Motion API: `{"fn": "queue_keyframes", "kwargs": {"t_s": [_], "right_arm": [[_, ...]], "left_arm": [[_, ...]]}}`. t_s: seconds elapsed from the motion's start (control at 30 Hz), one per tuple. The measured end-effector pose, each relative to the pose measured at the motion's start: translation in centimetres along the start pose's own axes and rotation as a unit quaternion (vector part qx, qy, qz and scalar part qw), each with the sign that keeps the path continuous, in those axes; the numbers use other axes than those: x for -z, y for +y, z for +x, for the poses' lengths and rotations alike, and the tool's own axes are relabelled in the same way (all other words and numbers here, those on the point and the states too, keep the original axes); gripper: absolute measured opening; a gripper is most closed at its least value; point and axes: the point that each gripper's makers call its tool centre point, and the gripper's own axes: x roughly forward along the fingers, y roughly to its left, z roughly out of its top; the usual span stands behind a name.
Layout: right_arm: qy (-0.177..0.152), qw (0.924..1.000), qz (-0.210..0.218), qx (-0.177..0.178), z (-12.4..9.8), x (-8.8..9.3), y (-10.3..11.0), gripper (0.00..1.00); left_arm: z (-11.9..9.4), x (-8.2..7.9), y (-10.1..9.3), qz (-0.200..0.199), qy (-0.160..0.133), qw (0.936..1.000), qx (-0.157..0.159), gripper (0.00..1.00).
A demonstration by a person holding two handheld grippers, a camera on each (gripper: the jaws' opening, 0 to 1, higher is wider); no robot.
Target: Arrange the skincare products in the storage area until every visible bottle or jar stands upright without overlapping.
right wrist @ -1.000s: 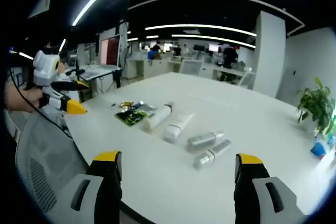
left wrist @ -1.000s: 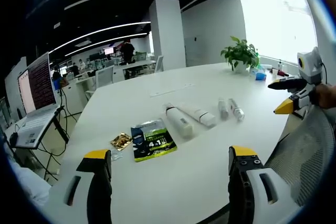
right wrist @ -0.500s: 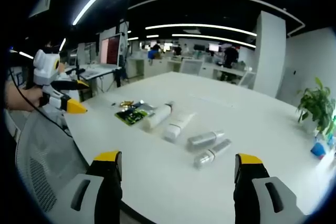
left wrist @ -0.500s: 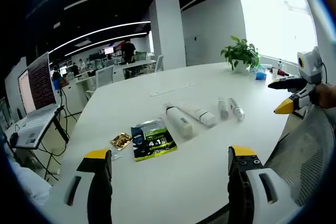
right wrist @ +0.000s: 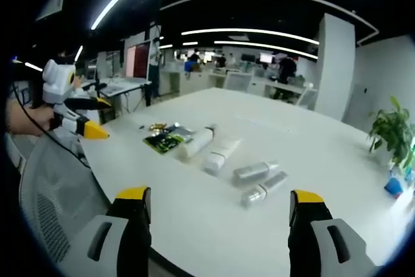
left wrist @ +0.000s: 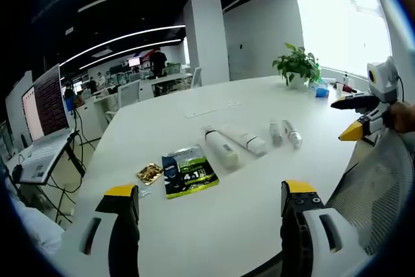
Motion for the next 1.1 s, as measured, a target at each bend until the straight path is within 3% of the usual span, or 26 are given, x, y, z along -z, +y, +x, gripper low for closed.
{"fn": "queue_keyframes", "kwargs": {"t_s": [0.3, 0.53, 0.7, 0.77, 1.0, 1.1], "right_arm": [[0.003, 1.0000, -0.004, -0.006, 0.0, 0.2, 0.3, 0.91], [0.006, 0.9998, 0.013, 0.015, 0.1, 0.4, -1.0, 0.90], [0.027, 0.9991, 0.012, 0.030, 0.4, 1.0, -1.5, 0.90], [0.034, 0.9989, 0.011, 0.030, 0.4, 1.1, -1.5, 0.90], [0.060, 0.9974, 0.030, 0.025, 0.5, 1.6, -1.4, 0.90], [0.069, 0.9968, 0.032, 0.024, 0.6, 1.3, -1.1, 0.90]], "left_arm": [[-0.2, -0.1, 0.0, -0.002, -0.002, 1.0000, -0.005, 0.84], [-0.2, -0.5, -0.9, -0.022, -0.005, 0.9995, 0.024, 0.85], [-0.1, -1.1, -1.4, -0.008, -0.005, 0.9989, 0.045, 0.85], [0.4, -1.0, -1.3, 0.020, -0.003, 0.9985, 0.051, 0.85], [0.4, -0.4, -1.0, 0.004, 0.004, 0.9984, 0.056, 0.84], [0.3, -0.4, -0.9, 0.031, 0.011, 0.9979, 0.057, 0.82]]}}
